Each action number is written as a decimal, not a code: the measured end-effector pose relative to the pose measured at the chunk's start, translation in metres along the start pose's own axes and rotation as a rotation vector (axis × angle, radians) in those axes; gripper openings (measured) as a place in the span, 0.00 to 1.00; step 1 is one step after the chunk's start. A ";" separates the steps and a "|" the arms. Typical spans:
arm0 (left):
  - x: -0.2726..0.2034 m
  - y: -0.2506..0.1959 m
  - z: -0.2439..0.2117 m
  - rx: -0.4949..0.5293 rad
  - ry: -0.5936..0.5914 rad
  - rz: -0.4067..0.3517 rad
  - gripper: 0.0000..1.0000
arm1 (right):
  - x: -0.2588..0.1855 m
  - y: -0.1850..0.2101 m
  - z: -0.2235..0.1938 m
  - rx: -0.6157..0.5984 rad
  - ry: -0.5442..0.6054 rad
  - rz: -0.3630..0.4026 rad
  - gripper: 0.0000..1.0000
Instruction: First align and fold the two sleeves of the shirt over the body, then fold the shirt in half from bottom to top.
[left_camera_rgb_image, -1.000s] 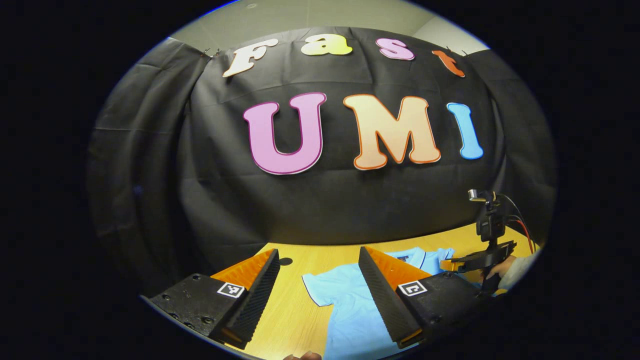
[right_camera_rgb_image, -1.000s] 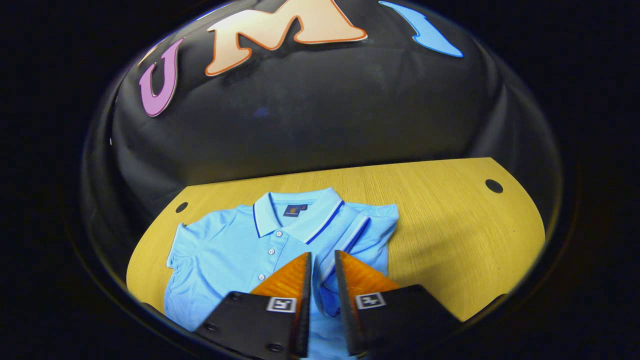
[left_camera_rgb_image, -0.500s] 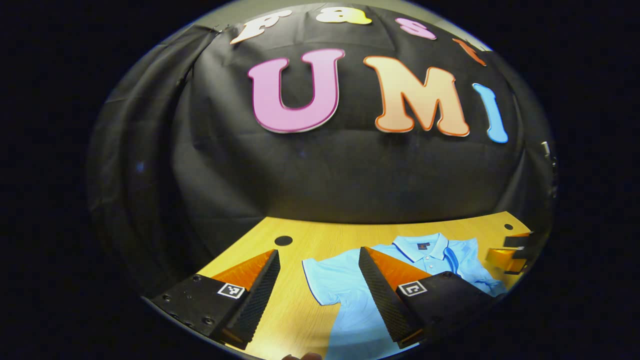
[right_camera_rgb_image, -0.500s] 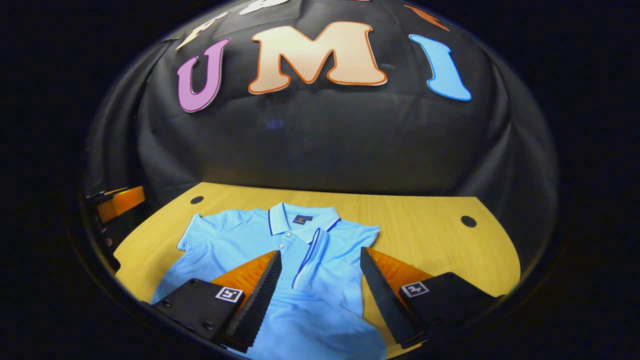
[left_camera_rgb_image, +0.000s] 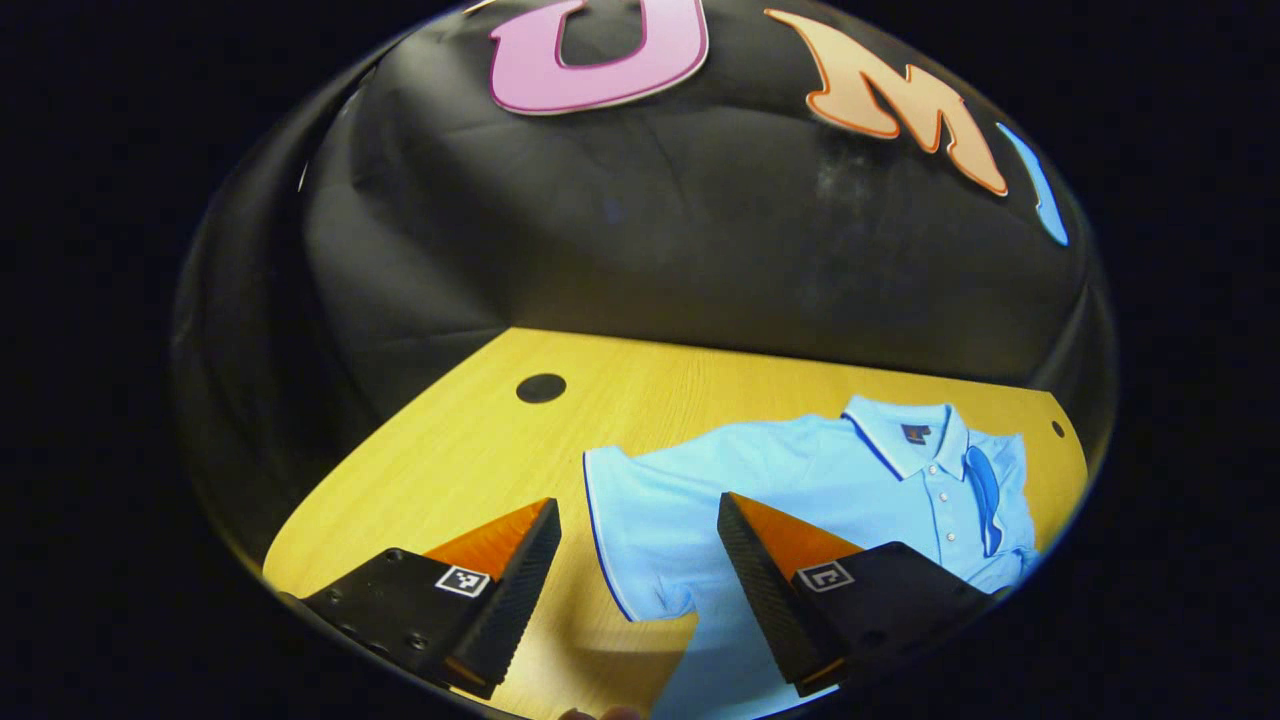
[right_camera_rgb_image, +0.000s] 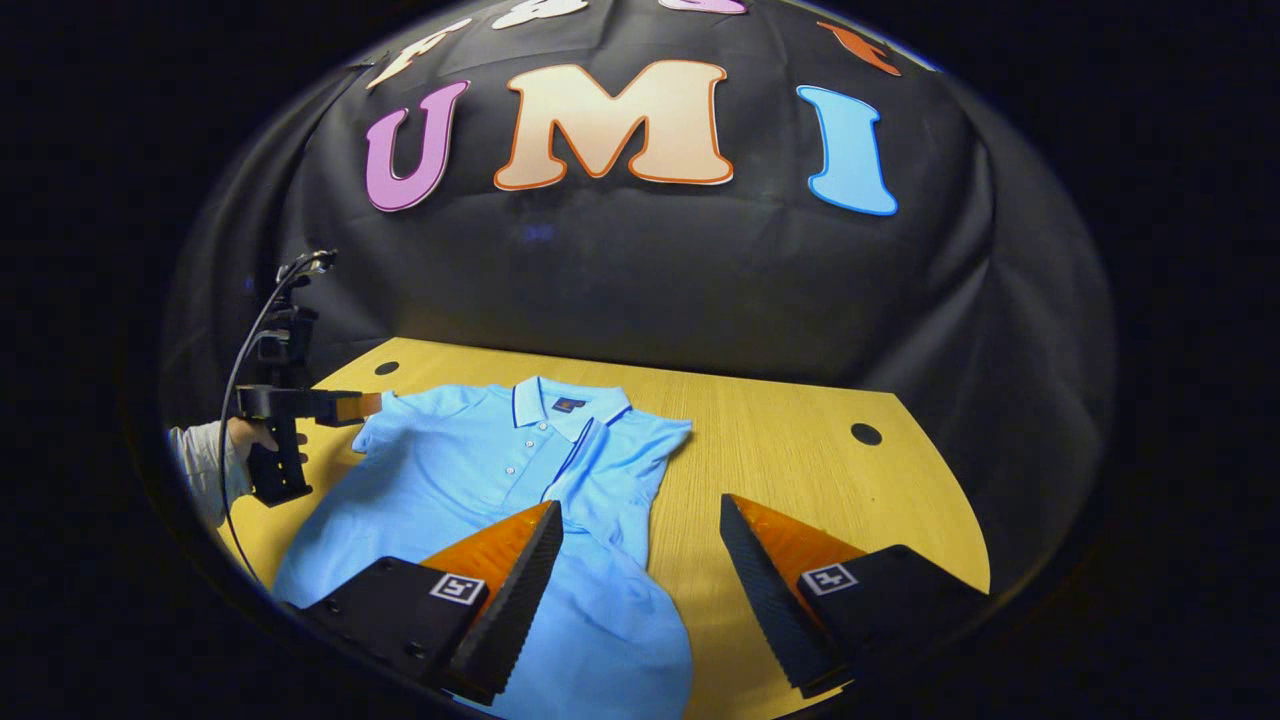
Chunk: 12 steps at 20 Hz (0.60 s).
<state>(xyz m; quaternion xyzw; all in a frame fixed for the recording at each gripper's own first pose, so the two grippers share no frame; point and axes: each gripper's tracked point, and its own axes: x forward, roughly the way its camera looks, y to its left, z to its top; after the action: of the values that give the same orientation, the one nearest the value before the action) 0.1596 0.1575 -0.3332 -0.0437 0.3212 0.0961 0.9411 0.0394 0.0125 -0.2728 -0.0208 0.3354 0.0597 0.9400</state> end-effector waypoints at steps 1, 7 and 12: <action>0.007 0.000 -0.008 0.007 0.030 0.002 0.95 | -0.002 -0.001 -0.003 0.004 0.007 -0.003 0.99; 0.022 -0.008 -0.028 0.011 0.128 -0.032 0.97 | -0.012 -0.012 -0.005 0.019 0.008 -0.025 0.99; 0.019 -0.028 -0.031 0.005 0.146 -0.094 0.66 | -0.018 -0.017 -0.013 0.044 0.020 -0.040 0.99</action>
<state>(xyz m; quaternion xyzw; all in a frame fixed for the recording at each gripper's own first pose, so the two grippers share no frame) 0.1619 0.1285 -0.3685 -0.0631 0.3868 0.0475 0.9188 0.0193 -0.0070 -0.2712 -0.0075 0.3455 0.0332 0.9378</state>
